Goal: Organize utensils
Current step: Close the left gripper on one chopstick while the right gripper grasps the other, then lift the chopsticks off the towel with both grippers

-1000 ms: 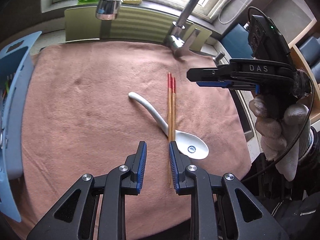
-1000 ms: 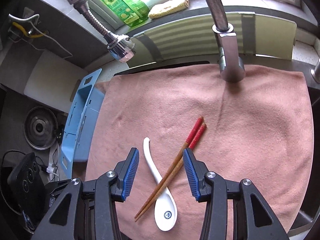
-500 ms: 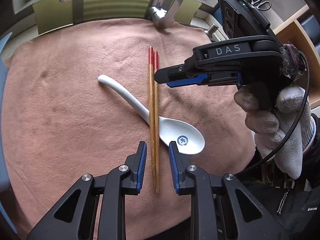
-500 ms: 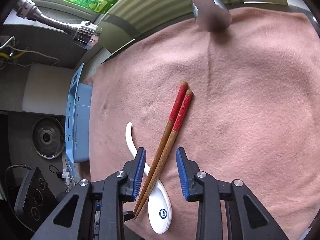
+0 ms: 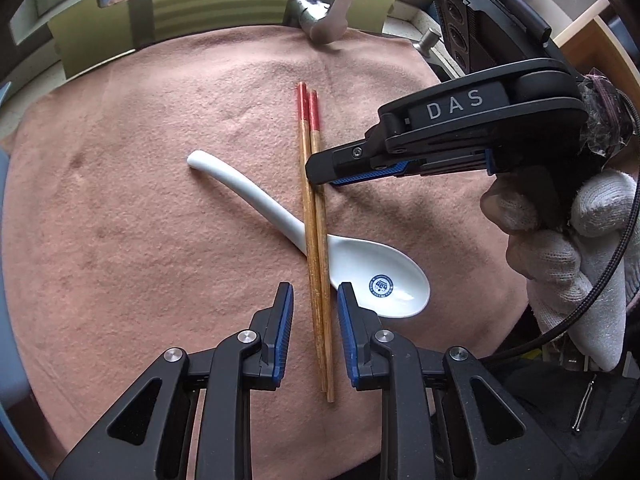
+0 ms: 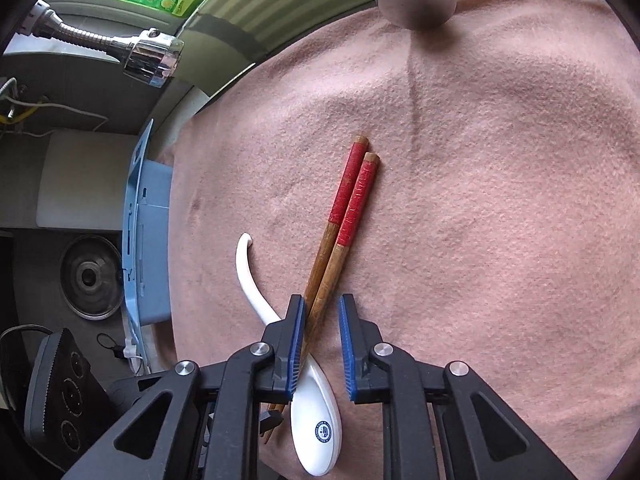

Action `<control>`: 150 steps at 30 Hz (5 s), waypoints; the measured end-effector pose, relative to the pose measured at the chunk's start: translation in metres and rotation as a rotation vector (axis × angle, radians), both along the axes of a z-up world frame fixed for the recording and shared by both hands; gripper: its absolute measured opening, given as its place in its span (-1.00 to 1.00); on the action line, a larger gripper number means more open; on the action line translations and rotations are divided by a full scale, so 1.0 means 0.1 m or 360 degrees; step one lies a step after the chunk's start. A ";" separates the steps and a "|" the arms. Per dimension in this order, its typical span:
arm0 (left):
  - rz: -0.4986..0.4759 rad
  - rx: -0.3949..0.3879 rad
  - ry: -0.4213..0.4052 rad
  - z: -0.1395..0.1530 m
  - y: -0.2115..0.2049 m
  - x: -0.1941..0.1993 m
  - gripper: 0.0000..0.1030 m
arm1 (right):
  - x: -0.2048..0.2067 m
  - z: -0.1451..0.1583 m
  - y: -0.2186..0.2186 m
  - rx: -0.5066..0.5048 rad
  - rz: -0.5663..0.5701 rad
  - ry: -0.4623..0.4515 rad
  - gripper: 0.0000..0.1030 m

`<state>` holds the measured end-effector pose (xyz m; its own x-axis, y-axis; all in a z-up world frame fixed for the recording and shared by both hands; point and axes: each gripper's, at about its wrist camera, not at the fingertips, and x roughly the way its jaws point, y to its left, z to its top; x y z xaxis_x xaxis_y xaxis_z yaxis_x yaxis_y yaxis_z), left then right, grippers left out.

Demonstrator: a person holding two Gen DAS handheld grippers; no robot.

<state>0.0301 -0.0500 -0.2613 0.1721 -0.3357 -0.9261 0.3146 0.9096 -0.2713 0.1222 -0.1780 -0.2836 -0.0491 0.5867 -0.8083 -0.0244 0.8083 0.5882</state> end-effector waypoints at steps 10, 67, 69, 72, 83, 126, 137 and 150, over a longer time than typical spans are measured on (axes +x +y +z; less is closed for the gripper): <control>-0.0003 0.0052 -0.0003 -0.02 0.04 0.07 -0.60 | 0.02 -0.01 0.02 -0.0024 0.0010 0.0014 -0.72; 0.0143 -0.0179 -0.0146 0.37 0.58 -0.03 -0.91 | 0.03 0.29 0.30 0.0090 -0.0077 -0.0021 -0.87; 0.0183 -0.0201 -0.0166 0.42 0.69 -0.02 -0.91 | 0.03 0.35 0.37 0.0123 -0.0082 -0.0031 -0.87; 0.0247 -0.0232 -0.0198 0.49 0.88 -0.02 -0.91 | 0.05 0.44 0.52 0.0153 -0.0076 -0.0057 -0.87; 0.0420 -0.0256 -0.0283 0.65 1.63 -0.10 -0.91 | 0.06 0.66 1.14 0.0186 0.0002 -0.0115 -0.87; 0.0291 -0.0169 0.0034 0.10 1.62 0.03 -0.90 | 0.05 0.27 1.57 0.0062 0.0156 -0.0046 -0.87; 0.0279 -0.0067 0.0094 -0.11 1.43 0.30 -0.76 | 0.06 0.20 1.41 0.0055 0.0110 -0.0016 -0.87; 0.0167 0.0133 0.0007 -0.20 1.10 0.49 -0.89 | 0.05 0.15 1.19 0.0056 0.0060 0.0021 -0.87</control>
